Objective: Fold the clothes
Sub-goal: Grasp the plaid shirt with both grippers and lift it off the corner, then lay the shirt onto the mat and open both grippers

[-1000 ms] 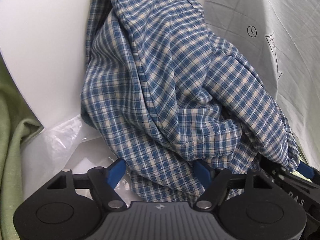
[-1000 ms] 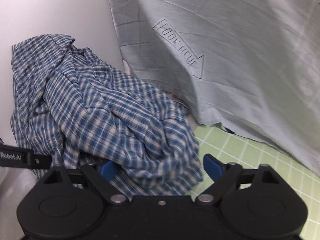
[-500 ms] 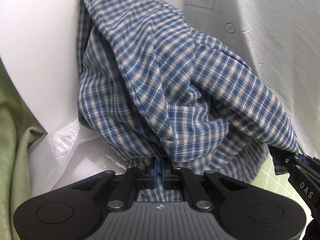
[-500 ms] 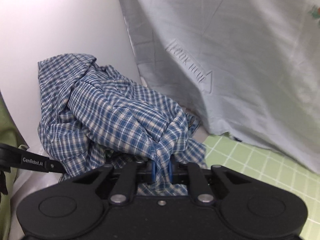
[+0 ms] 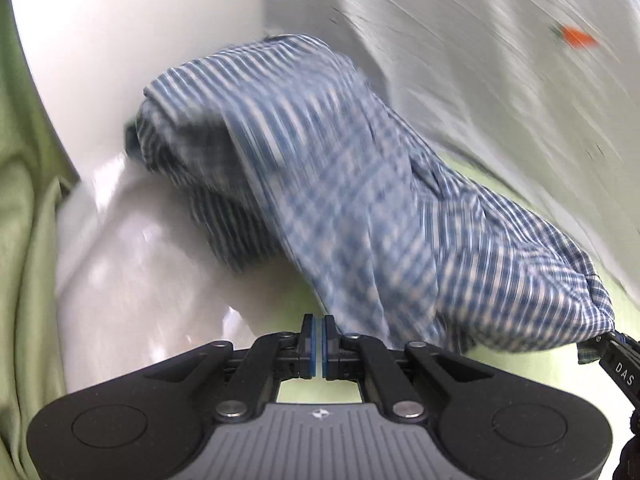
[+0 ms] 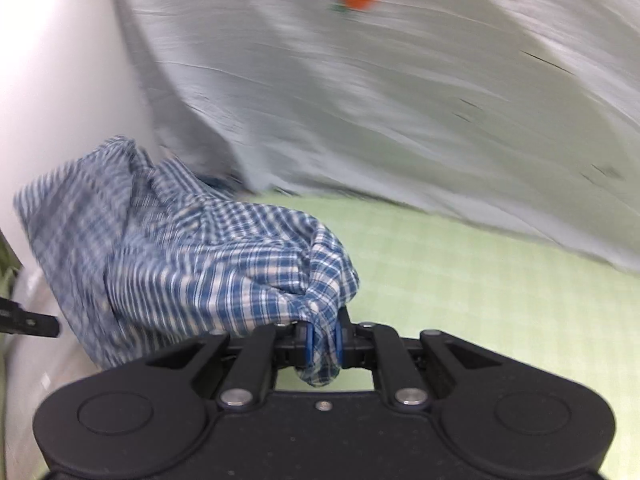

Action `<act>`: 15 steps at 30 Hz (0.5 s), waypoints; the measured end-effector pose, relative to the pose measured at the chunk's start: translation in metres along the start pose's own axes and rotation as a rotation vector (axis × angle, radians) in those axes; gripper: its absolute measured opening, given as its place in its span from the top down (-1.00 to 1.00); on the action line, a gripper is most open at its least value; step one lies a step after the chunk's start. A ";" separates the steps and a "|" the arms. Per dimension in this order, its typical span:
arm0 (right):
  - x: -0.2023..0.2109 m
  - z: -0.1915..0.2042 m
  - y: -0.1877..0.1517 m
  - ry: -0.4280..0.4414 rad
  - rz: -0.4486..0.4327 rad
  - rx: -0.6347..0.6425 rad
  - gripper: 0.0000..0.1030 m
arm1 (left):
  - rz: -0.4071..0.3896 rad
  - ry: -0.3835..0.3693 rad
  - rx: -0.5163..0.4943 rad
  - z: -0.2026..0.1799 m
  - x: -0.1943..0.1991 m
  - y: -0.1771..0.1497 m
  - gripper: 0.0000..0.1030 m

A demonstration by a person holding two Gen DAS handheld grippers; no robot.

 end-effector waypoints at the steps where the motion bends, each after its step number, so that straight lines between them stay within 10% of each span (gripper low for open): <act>1: 0.012 -0.017 -0.012 -0.029 0.009 -0.014 0.80 | 0.013 -0.010 -0.010 -0.009 0.007 -0.013 0.95; 15: 0.159 -0.277 -0.087 -0.374 -0.027 -0.207 0.80 | 0.081 -0.063 -0.120 -0.152 0.060 -0.124 0.93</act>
Point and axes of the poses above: each gripper's, at about its wrist camera, not at the fingertips, and x roughly against the way its jaws point, z to its left, y to its top, the point moved 5 cm from there along -x, roughly the way its jaws point, and after that the axes turned 6 degrees about -x, right-handed, at the moved point
